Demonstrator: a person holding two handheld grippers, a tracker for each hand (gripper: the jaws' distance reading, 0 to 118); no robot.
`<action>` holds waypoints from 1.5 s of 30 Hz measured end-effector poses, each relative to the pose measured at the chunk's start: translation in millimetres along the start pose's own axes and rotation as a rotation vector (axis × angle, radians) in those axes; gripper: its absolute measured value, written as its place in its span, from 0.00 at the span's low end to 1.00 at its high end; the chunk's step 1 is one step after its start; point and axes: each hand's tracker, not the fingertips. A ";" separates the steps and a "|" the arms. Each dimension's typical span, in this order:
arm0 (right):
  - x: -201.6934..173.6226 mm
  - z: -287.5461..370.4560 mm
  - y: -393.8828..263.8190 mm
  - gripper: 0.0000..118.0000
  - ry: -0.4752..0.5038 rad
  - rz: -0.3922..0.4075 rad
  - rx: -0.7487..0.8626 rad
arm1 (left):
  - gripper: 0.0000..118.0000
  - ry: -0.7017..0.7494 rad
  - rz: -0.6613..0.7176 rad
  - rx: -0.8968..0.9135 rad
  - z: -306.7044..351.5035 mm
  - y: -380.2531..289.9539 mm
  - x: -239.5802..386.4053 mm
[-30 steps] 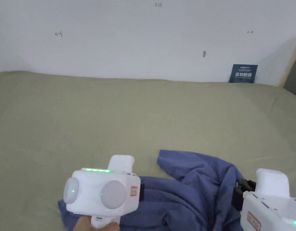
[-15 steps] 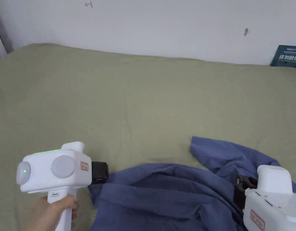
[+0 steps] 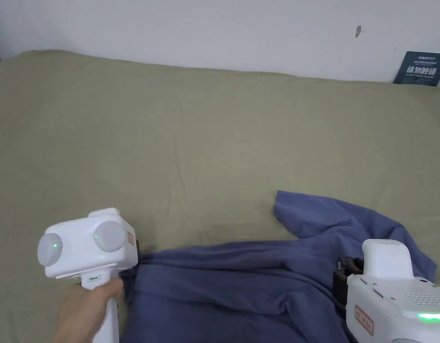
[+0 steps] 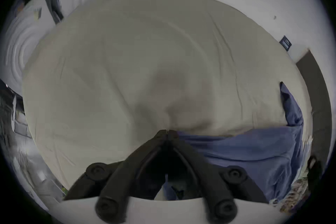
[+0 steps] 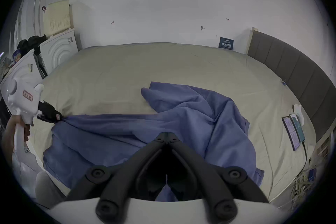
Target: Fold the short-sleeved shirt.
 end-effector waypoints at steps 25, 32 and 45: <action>105.2 -53.7 62.7 0.82 0.015 -0.109 -0.057 | 0.00 -0.058 -0.263 0.163 83.3 -9.9 26.2; 135.7 -172.2 109.6 0.84 -0.093 0.129 -0.222 | 0.00 -0.035 -0.269 0.146 68.6 0.8 22.4; 153.6 -215.4 100.8 0.00 -0.038 0.050 -0.366 | 0.00 -0.034 -0.248 0.142 63.6 12.6 31.0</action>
